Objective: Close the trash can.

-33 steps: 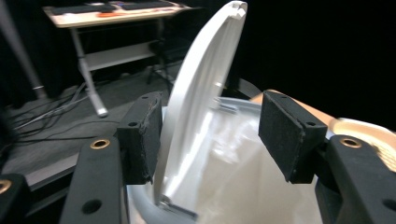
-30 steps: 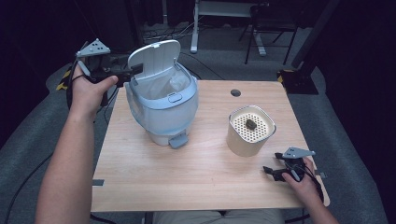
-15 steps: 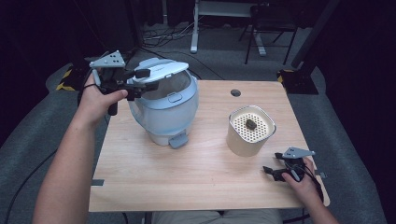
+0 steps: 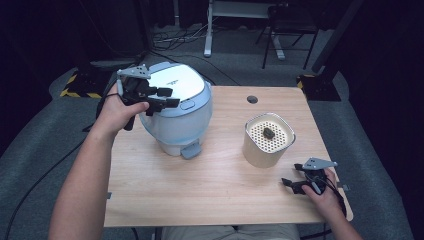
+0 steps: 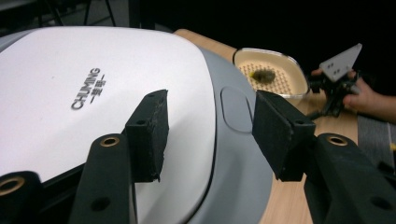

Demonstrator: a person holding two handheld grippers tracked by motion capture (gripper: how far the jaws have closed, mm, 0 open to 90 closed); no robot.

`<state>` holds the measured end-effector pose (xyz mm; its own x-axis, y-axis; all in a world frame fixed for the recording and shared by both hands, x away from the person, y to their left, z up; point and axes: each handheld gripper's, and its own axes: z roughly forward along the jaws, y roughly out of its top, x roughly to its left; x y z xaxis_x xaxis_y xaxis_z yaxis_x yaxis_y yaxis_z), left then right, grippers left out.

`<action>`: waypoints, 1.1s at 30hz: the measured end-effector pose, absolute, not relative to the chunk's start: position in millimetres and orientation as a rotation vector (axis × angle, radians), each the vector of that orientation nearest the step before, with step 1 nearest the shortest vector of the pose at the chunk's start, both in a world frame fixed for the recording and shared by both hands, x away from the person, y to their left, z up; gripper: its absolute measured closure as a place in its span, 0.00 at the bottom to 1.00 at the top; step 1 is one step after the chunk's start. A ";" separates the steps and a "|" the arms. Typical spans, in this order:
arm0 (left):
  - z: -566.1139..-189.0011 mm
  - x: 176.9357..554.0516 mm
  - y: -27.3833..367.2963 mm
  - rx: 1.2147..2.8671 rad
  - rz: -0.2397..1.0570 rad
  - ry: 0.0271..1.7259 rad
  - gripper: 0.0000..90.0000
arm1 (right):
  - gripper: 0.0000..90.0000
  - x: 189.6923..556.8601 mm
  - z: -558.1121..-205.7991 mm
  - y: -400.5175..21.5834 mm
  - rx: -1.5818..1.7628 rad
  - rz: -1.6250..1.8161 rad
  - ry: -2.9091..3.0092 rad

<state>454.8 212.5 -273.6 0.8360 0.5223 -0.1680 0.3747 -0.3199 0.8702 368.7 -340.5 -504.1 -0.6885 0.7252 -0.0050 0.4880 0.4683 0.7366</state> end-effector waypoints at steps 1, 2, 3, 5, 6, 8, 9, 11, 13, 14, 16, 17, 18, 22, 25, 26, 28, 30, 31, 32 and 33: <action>-273.9 455.6 211.2 1.934 0.156 0.680 0.52 | 0.18 368.7 -504.1 -340.5 1.029 1.053 2.403; -274.3 456.4 210.2 1.930 0.157 0.685 0.53 | 0.18 368.7 -504.1 -340.5 1.029 1.053 2.403; -275.6 457.5 208.7 1.922 0.163 0.683 0.54 | 0.18 368.7 -504.1 -340.5 1.029 1.053 2.403; -277.1 459.3 207.2 1.910 0.151 0.679 0.57 | 0.18 368.7 -504.1 -340.5 1.029 1.053 2.403; -277.7 460.1 206.1 1.904 0.140 0.679 0.59 | 0.18 368.7 -504.1 -340.5 1.029 1.053 2.403; -278.6 461.2 203.7 1.903 0.126 0.669 0.62 | 0.18 368.6 -504.1 -340.5 1.030 1.051 2.403; -279.2 461.7 202.1 1.904 0.126 0.664 0.64 | 0.18 368.6 -504.1 -340.5 1.029 1.051 2.402; -280.1 461.6 199.5 1.911 0.154 0.649 0.68 | 0.18 368.6 -504.1 -340.5 1.029 1.053 2.403; -280.3 460.9 197.2 1.921 0.189 0.640 0.70 | 0.18 368.6 -504.1 -340.5 1.029 1.051 2.403; -280.3 460.5 196.8 1.927 0.207 0.638 0.72 | 0.18 368.6 -504.1 -340.5 1.029 1.053 2.403; -280.0 459.8 195.7 1.934 0.228 0.641 0.74 | 0.18 368.6 -504.1 -340.5 1.030 1.051 2.402; -279.6 459.4 194.9 1.938 0.240 0.644 0.74 | 0.18 368.6 -504.1 -340.5 1.029 1.053 2.403; -278.9 458.7 193.6 1.949 0.264 0.642 0.75 | 0.18 368.6 -504.1 -340.5 1.029 1.051 2.402; -277.2 456.6 187.2 2.011 0.363 0.655 0.75 | 0.18 368.5 -504.0 -340.3 1.030 1.050 2.402; -277.1 457.9 187.2 1.992 0.330 0.673 0.73 | 0.18 368.4 -504.1 -340.2 1.033 1.049 2.400; -276.7 458.6 187.9 1.981 0.300 0.687 0.69 | 0.18 368.3 -504.0 -340.2 1.033 1.049 2.400; -275.4 459.2 189.1 1.978 0.296 0.700 0.61 | 0.18 368.4 -504.0 -340.2 1.033 1.049 2.400; -274.2 456.9 190.2 1.973 0.304 0.682 0.54 | 0.18 368.4 -504.0 -340.2 1.034 1.049 2.400; -273.3 454.9 190.9 1.958 0.302 0.663 0.53 | 0.18 368.3 -504.1 -340.2 1.033 1.049 2.400; -272.3 452.6 191.2 1.947 0.303 0.649 0.51 | 0.18 368.3 -504.1 -340.1 1.033 1.049 2.400; -270.4 448.3 191.6 1.933 0.303 0.622 0.51 | 0.18 368.3 -504.0 -340.1 1.034 1.050 2.400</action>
